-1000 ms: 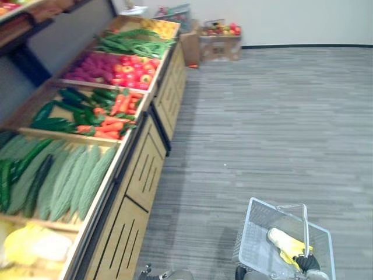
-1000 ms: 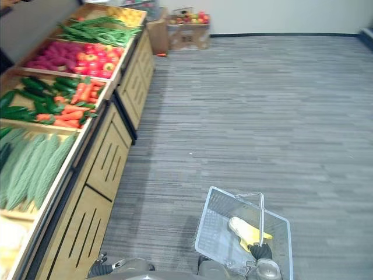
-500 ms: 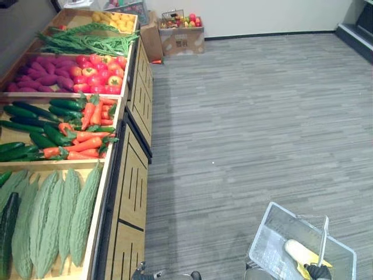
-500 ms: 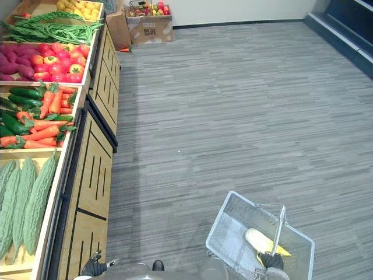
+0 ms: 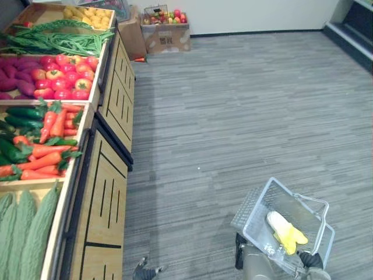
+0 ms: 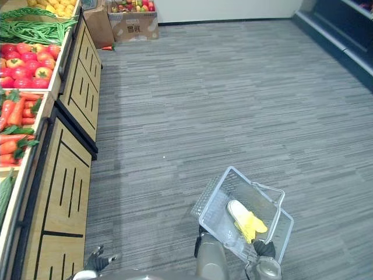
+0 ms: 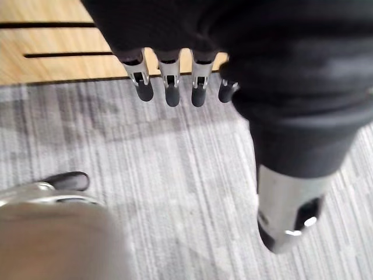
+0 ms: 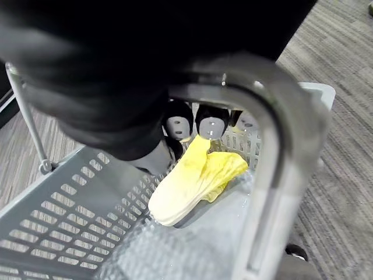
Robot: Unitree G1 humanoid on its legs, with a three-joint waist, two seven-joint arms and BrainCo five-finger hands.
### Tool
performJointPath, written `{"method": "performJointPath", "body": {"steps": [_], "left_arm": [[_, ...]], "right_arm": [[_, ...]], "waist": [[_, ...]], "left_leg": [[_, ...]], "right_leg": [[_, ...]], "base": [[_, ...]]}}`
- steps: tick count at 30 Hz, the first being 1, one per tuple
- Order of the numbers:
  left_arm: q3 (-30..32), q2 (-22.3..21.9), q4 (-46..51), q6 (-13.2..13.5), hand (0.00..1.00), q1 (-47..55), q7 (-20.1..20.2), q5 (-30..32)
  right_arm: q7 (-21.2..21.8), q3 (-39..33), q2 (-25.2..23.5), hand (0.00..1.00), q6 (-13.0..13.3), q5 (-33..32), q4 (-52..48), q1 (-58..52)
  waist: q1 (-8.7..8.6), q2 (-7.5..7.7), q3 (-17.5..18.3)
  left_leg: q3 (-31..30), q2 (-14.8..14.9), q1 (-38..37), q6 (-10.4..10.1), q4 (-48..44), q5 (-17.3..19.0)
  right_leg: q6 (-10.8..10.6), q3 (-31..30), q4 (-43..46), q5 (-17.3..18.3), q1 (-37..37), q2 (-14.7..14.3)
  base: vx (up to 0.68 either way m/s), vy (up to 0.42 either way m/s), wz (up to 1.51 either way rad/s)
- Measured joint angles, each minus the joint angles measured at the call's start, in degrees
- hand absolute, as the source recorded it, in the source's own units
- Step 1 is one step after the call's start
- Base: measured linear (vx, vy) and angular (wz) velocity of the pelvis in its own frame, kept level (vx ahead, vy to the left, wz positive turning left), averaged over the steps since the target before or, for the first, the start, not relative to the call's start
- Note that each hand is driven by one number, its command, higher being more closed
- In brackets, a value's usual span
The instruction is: Pick vegetable in the basket
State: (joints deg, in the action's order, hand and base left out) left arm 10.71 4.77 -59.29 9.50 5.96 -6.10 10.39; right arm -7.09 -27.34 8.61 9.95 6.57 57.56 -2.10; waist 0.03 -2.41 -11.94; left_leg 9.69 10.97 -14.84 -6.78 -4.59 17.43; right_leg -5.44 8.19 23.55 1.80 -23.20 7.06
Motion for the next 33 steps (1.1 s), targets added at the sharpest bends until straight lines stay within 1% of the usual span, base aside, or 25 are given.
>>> {"method": "performJointPath", "body": {"steps": [2, 4, 5, 6, 7, 8, 10, 11, 13, 15, 16, 17, 19, 20, 21, 22, 23, 25, 26, 27, 29, 30, 31, 32, 33], "left_arm": [[0.5, -0.97, 0.24, 0.33, 0.0, 0.04, 0.03, 0.1], [0.96, -0.84, 0.26, 0.24, 0.0, 0.27, -0.27, 0.08], [0.88, -0.57, 0.73, -0.05, 0.0, 0.48, -0.34, 0.04], [0.96, -0.52, 1.3, -0.12, 0.0, 0.74, -0.35, -0.01], [0.97, -0.52, 1.46, -0.15, 0.0, 0.77, -0.34, -0.01], [1.08, -0.65, 2.47, -0.17, 0.0, 0.97, -0.4, -0.06], [1.47, -0.87, 3.81, -0.14, 0.0, 0.99, -0.56, -0.11], [1.64, -1.07, 4.68, -0.15, 0.0, 1.33, -0.66, -0.12], [3.93, -1.94, 4.65, -0.16, 0.0, 1.51, -0.71, -0.19], [5.6, -2.5, 4.65, -0.14, 0.0, 1.55, -0.93, -0.13], [6.38, -2.6, 4.62, -0.15, 0.0, 1.64, -0.98, -0.07], [6.77, -2.65, 4.62, -0.15, 0.0, 1.63, -1.0, -0.06], [7.44, -2.87, 4.56, -0.17, 0.0, 1.66, -1.23, 0.06], [7.72, -2.96, 4.5, -0.23, 0.0, 1.73, -1.35, 0.62], [7.67, -2.48, 4.52, -0.31, 0.0, 1.57, -1.5, 1.86], [7.61, -2.0, 4.71, -0.3, 0.0, 1.55, -1.58, 2.17], [7.56, -1.58, 4.61, -0.46, 0.0, 0.95, -1.84, 2.34], [7.46, -1.24, 4.34, -0.92, 0.0, 1.17, -1.84, 2.84], [6.25, 0.03, 3.33, -1.06, 0.0, 1.39, -1.89, 3.89], [5.25, 0.22, 3.1, -1.25, 0.0, 1.43, -1.86, 3.95], [3.4, 1.11, 2.84, -1.31, 0.0, 1.97, -1.85, 3.96], [1.02, 1.81, 2.72, -1.31, 0.0, 3.0, -1.63, 3.96], [0.01, 2.15, 2.69, -1.32, 0.0, 3.24, -1.46, 3.97], [-1.41, 2.83, 2.53, -1.38, 0.0, 3.42, -1.12, 3.94], [-2.08, 2.9, 2.39, -1.36, 0.0, 3.39, -0.94, 3.93]], "right_arm": [[0.08, -1.76, -0.59, 1.0, -0.05, 0.08, 0.1, 0.1], [0.08, -1.92, -0.65, 1.0, -0.6, 0.07, 0.12, -0.75], [-0.03, -1.5, -0.48, 1.0, -0.84, 0.04, 0.09, -1.5], [-0.01, -1.27, -0.21, 1.0, -1.36, 0.03, 0.12, -1.76], [0.0, -1.11, -0.02, 1.0, -1.41, 0.03, 0.12, -1.87], [-0.01, 0.01, 0.05, 1.0, -1.51, 0.04, 0.04, -2.13], [0.01, 1.09, -0.02, 1.0, -1.96, 0.05, -0.34, -2.58], [0.04, 1.22, -0.02, 1.0, -2.08, 0.05, -0.47, -2.46], [0.1, 1.23, -0.15, 1.0, -2.3, 0.13, -0.51, -1.54], [0.19, 1.55, -0.45, 1.0, -2.43, 0.28, -0.54, -1.46], [0.11, 1.67, -0.9, 1.0, -2.43, 0.25, -0.88, -1.46], [0.07, 1.64, -1.1, 1.0, -2.43, 0.24, -1.27, -1.47], [-0.01, 1.71, -1.66, 1.0, -2.4, 0.22, -3.23, -2.86], [-0.07, 1.96, -1.82, 1.0, -2.4, 0.2, -3.35, -3.55], [-0.15, 2.8, -2.83, 1.0, -2.46, 0.18, -3.23, -3.91], [-0.17, 3.28, -3.28, 1.0, -2.37, 0.19, -3.31, -3.92], [0.03, 4.18, -4.55, 1.0, -2.29, 0.21, -3.27, -3.32], [0.16, 4.76, -5.12, 1.0, -2.29, 0.24, -3.09, -2.85], [0.54, 5.41, -5.24, 1.0, -2.3, 0.36, -1.81, -2.64], [0.77, 5.4, -5.11, 1.0, -2.29, 0.44, -1.01, -2.44], [1.12, 5.27, -4.7, 1.0, -2.29, 1.49, 1.05, -2.23], [1.09, 5.27, -4.61, 1.0, -2.24, 1.6, 1.98, -2.63], [1.08, 5.31, -4.58, 1.0, -2.19, 1.6, 1.94, -2.41], [0.98, 5.27, -3.7, 1.0, -2.13, 1.6, 1.77, -1.32], [0.97, 5.28, -2.61, 1.0, -2.16, 1.6, 1.87, -1.31]], "waist": [[-0.18, -0.54, 0.21], [-0.88, -0.48, 0.15], [-1.19, -0.02, -0.19], [-0.41, 0.05, -0.31], [0.03, 0.08, -0.35], [0.56, 0.19, -0.42], [1.87, 0.53, -0.6], [2.38, 0.61, -0.61], [3.22, 0.79, -0.76], [3.97, 1.07, -0.83], [4.19, 1.52, -0.69], [4.28, 1.71, -0.73], [4.45, 2.02, -0.7], [4.61, 2.23, -0.61], [4.81, 3.4, 0.08], [4.71, 4.27, 0.39], [5.29, 5.59, 0.62], [5.87, 6.08, 1.13], [5.37, 7.09, 2.88], [5.34, 7.3, 3.22], [5.07, 7.17, 3.7], [4.65, 7.1, 4.37], [4.58, 7.38, 4.38], [4.44, 7.43, 4.35], [3.76, 7.13, 4.18]], "left_leg": [[-2.77, 2.08, 3.83, -0.67, -9.5, -2.58], [-6.06, 4.02, 10.22, 0.46, -24.82, -8.06], [-8.03, 5.33, 15.4, 0.41, -36.21, -13.56], [-7.88, 6.04, 19.3, 0.27, -45.79, -13.87], [-7.6, 5.86, 21.04, 0.29, -49.38, -13.57], [-7.45, 4.66, 24.51, 0.15, -54.64, -12.46], [-6.94, 1.81, 29.43, -0.24, -57.54, -10.51], [-5.76, 0.37, 32.14, -0.38, -56.88, -9.25], [-1.86, 0.2, 34.82, 0.09, -51.36, -7.65], [1.55, 0.39, 34.67, 0.91, -41.36, -7.31], [3.85, 0.35, 34.09, 2.51, -30.36, -8.08], [4.48, 0.15, 33.56, 3.45, -24.91, -9.09], [5.91, -0.26, 31.58, 4.53, -9.12, -15.2], [6.72, -0.34, 31.33, 4.54, -6.9, -19.42], [8.77, -2.36, 30.66, 6.34, -6.7, -21.05], [9.86, -3.02, 30.67, 6.63, -6.39, -20.37], [11.3, -3.66, 31.15, 7.8, -8.67, -17.77], [11.7, -4.01, 31.3, 8.91, -10.91, -16.35], [11.64, -5.96, 30.92, 10.06, -11.19, -15.43], [11.5, -6.8, 30.11, 10.52, -10.8, -15.13], [9.95, -9.01, 26.38, 11.31, -8.72, -13.65], [8.45, -10.54, 22.39, 11.8, -5.89, -11.43], [8.05, -11.36, 21.12, 12.06, -5.41, -10.86], [6.82, -12.55, 19.09, 12.62, -5.31, -9.49], [4.91, -13.57, 16.04, 12.96, -4.4, -8.8]], "right_leg": [[2.52, 1.43, 5.27, 5.03, 0.03, -0.53], [3.63, 3.71, 5.55, 8.53, 3.87, -0.75], [4.75, 5.17, 4.84, 10.14, 7.34, -0.93], [5.74, 5.69, 4.03, 11.34, 10.52, -1.32], [6.09, 5.77, 3.38, 11.71, 12.04, -1.57], [6.23, 5.97, 1.19, 12.4, 15.44, -1.99], [6.19, 6.38, -2.35, 12.58, 19.81, -2.18], [6.11, 6.78, -4.54, 12.55, 22.0, -2.34], [5.69, 6.75, -7.15, 12.3, 25.26, -2.6], [4.78, 6.79, -9.41, 11.94, 28.33, -2.56], [3.51, 6.89, -10.43, 12.31, 29.75, -1.98], [2.77, 6.95, -10.68, 12.61, 30.32, -1.53], [-0.22, 7.31, -10.96, 14.4, 32.64, -0.04], [-1.77, 7.55, -11.02, 15.39, 34.0, 0.88], [-2.37, 7.62, -11.39, 15.59, 35.15, 2.82], [-2.99, 7.73, -11.61, 14.61, 34.99, 3.67], [-2.5, 6.38, -12.36, 10.21, 34.78, 4.96], [-3.06, 4.92, -12.57, 7.18, 35.33, 5.48], [-4.35, 3.07, -11.44, 3.63, 35.3, 6.47], [-4.56, 2.01, -9.9, 2.02, 35.08, 6.71], [-5.37, -0.5, -0.23, -3.79, 32.29, 7.75], [-7.0, -2.93, 12.0, -11.73, 27.67, 8.74], [-7.51, -4.45, 17.64, -13.66, 25.43, 9.21], [-7.59, -6.12, 29.21, -13.47, 20.34, 9.24], [-7.27, -5.97, 37.24, -10.67, 17.05, 8.82]], "base": [[0.35, -0.351, 0.13], [0.42, -0.373, 0.5], [0.42, -0.308, 0.43], [0.49, -0.337, 0.29], [0.41, -0.257, 0.01], [0.46, -0.224, 0.02], [0.35, -0.12, 0.05], [0.26, -0.044, 0.0], [0.38, -0.008, -0.1], [0.4, 0.074, -0.12], [0.29, 0.087, -0.08], [0.36, 0.142, -0.07], [0.36, 0.222, 0.06], [0.47, 0.337, 0.27], [0.42, 0.299, 0.29], [0.55, 0.365, 0.28], [0.46, 0.31, 0.11], [0.46, 0.327, 0.16], [0.46, 0.318, 0.4], [0.53, 0.36, 0.54], [0.39, 0.263, 0.51], [0.37, 0.248, 0.52], [0.43, 0.257, 0.56], [0.35, 0.163, 0.59], [0.35, 0.152, 0.68]]}}
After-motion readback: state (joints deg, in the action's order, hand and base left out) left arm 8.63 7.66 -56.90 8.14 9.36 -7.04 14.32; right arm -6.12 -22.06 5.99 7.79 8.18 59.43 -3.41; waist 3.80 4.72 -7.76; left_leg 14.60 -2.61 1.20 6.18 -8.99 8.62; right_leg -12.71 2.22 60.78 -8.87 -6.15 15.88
